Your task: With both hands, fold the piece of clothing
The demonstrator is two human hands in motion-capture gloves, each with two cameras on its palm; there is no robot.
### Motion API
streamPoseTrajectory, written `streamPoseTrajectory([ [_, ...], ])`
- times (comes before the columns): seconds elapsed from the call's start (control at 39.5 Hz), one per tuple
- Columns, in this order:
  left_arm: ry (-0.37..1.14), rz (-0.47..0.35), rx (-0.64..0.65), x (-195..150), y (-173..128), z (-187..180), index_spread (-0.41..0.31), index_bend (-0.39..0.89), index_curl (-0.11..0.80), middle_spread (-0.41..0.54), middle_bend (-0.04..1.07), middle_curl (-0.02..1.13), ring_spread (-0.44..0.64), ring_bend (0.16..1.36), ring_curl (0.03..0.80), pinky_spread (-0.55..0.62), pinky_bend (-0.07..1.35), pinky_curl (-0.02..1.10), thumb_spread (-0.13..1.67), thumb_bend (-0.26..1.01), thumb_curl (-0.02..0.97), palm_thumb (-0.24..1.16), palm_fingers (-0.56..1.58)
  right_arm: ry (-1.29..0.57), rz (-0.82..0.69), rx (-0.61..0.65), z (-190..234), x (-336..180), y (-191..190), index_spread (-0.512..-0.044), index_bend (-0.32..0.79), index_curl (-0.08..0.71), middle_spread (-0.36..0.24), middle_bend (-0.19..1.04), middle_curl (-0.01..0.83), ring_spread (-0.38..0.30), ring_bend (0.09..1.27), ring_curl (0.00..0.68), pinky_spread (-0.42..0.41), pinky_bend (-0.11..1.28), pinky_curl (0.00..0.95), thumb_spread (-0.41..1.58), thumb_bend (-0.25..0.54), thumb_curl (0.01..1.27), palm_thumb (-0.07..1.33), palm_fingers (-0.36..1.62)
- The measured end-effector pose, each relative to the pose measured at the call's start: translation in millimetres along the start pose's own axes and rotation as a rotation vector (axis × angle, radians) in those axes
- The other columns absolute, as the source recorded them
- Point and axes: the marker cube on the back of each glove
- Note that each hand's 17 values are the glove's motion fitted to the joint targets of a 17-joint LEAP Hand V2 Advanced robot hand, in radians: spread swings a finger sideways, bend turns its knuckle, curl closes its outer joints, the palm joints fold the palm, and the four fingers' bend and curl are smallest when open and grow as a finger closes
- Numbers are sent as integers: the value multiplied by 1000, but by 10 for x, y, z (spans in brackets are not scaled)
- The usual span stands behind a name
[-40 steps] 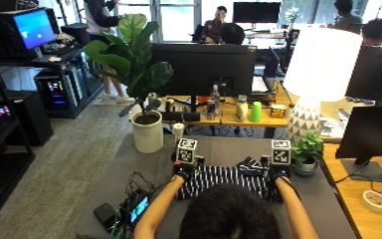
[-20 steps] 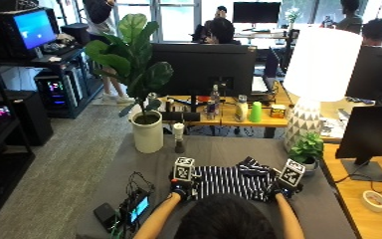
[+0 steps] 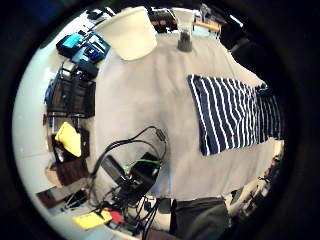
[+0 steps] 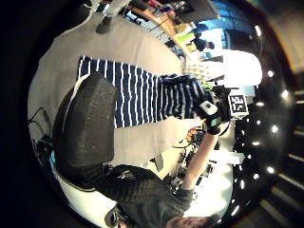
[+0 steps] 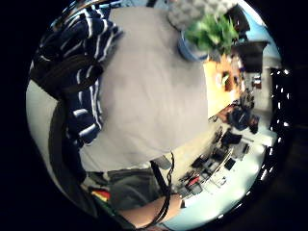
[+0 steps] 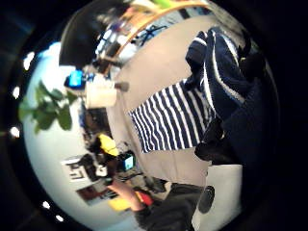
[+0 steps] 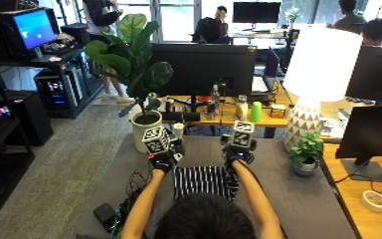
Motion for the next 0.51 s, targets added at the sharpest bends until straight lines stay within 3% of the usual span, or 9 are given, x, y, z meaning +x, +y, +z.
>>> streamPoseTrajectory([
  [0.1,89,-13,17,-136,-39,-166,-70,153,379,52,164,306,89,545,352,109,397,359,1366,24,213,158,377,87,-121,0,194,-830,214,-193,97,205,-128,394,507,-219,728,492,-205,729,509,702,-10,538,1011,1133],
  [0.25,161,-62,226,-333,185,-629,-68,150,369,33,168,309,65,559,352,79,407,362,1387,30,216,192,445,143,-231,-110,668,-1837,1173,-205,63,197,-133,400,515,-226,740,498,-212,754,521,644,-26,568,1008,1116],
  [0.35,155,-83,300,-472,269,-767,-78,155,363,-1,177,312,25,559,341,25,421,357,1403,42,226,229,577,43,-341,-259,1223,-2248,1527,-207,45,184,-134,391,517,-229,752,503,-214,773,529,609,-28,587,1007,1078],
  [0.43,157,-99,303,-547,288,-804,-86,148,361,-20,173,320,3,550,345,-10,436,366,1411,47,231,252,617,-95,-416,-244,1355,-2399,1636,-209,5,164,-130,350,509,-225,752,506,-219,796,537,638,-33,592,986,979],
  [0.51,172,-114,291,-578,294,-806,-89,144,360,-30,170,330,-9,545,352,-32,434,374,1416,46,234,262,619,-211,-435,-209,1223,-2377,1660,-213,-20,140,-113,313,503,-219,807,528,-216,817,546,752,-46,575,924,918],
])
